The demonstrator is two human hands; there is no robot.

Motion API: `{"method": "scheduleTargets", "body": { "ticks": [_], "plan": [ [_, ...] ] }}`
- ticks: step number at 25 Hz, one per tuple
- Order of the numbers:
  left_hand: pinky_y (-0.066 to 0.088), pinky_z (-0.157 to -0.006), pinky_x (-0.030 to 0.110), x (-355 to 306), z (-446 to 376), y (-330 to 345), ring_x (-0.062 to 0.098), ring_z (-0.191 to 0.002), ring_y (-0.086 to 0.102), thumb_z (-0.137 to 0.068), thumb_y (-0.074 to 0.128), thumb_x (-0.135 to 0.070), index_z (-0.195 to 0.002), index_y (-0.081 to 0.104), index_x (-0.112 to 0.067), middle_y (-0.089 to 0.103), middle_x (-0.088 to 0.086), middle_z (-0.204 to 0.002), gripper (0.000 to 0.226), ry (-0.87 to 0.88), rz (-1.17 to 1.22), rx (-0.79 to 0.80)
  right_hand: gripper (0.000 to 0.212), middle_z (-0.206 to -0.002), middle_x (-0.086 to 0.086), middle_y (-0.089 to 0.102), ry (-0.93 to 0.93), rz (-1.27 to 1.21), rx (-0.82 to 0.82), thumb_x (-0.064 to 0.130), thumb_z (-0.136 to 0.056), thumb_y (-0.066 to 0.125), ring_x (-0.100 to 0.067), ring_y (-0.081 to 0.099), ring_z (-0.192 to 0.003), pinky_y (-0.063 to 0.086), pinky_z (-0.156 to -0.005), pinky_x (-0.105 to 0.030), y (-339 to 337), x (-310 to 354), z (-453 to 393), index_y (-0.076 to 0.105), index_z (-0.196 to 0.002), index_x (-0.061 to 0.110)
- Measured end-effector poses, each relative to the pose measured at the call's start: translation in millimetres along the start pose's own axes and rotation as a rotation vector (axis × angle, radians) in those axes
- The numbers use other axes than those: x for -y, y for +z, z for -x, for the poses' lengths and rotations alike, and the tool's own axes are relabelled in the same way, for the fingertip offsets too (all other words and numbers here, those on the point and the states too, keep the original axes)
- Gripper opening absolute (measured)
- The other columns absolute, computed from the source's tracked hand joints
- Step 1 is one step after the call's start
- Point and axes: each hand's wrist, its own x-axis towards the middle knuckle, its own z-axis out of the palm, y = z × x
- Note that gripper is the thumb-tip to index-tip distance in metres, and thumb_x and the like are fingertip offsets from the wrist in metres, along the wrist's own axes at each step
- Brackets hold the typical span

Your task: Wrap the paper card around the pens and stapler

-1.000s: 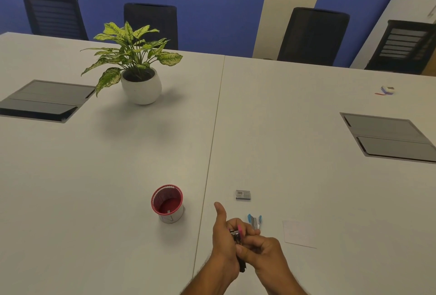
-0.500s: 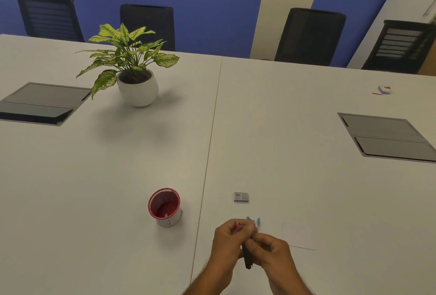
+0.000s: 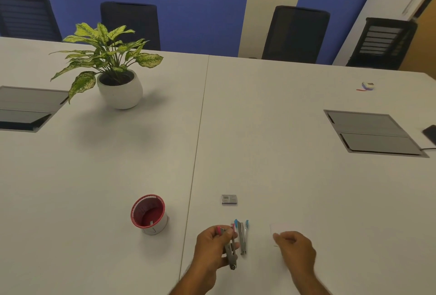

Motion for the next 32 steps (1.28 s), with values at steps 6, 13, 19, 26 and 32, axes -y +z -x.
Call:
{"method": "scheduleTargets", "body": {
  "ticks": [6,13,19,26,32],
  "plan": [
    [0.061,-0.079,0.052,1.9,-8.6,7.1,0.033,-0.091,0.073,-0.094,0.062,-0.016,-0.098,0.070,-0.006,0.076,0.012,-0.097,0.013,-0.009,0.029,-0.027,0.053,-0.111,-0.017,0.069,0.076,0.280,-0.028,0.039,-0.072,0.080,-0.035,0.062,-0.108,0.048,-0.091,-0.039,-25.2,-35.1,-50.6,0.066,-0.110,0.004],
    [0.059,-0.073,0.050,3.8,-12.5,14.2,0.036,-0.092,0.072,-0.092,0.064,-0.014,-0.095,0.070,-0.004,0.077,0.014,-0.093,0.012,0.001,0.048,-0.012,0.040,-0.109,-0.011,0.074,0.088,0.336,0.004,0.038,-0.077,0.075,-0.032,0.066,-0.106,0.050,-0.087,-0.034,-26.9,-26.2,-52.6,0.075,-0.098,0.004],
    [0.058,-0.077,0.053,3.6,-10.7,15.4,0.034,-0.088,0.072,-0.094,0.062,-0.011,-0.095,0.070,-0.004,0.076,0.014,-0.092,0.012,-0.007,0.042,-0.008,0.026,-0.106,-0.008,0.075,0.170,0.277,0.039,0.029,-0.072,0.080,-0.032,0.068,-0.101,0.050,-0.084,-0.030,-29.3,-23.4,-54.3,0.078,-0.091,0.012],
    [0.057,-0.082,0.055,3.4,-10.8,13.4,0.032,-0.088,0.074,-0.094,0.062,-0.013,-0.098,0.070,-0.005,0.078,0.009,-0.090,0.012,-0.009,0.020,-0.004,0.020,-0.093,-0.008,0.077,0.187,0.203,0.015,0.024,-0.066,0.086,-0.031,0.067,-0.091,0.051,-0.082,-0.032,-31.6,-30.6,-56.5,0.077,-0.082,0.014],
    [0.058,-0.081,0.053,2.2,-10.5,11.9,0.031,-0.086,0.073,-0.094,0.062,-0.015,-0.099,0.069,-0.005,0.077,0.010,-0.093,0.014,-0.005,0.001,0.002,0.015,-0.089,-0.007,0.076,0.186,0.205,0.010,0.026,-0.067,0.086,-0.030,0.066,-0.085,0.050,-0.079,-0.032,-37.7,-31.5,-56.2,0.078,-0.076,0.018]
  ]
}}
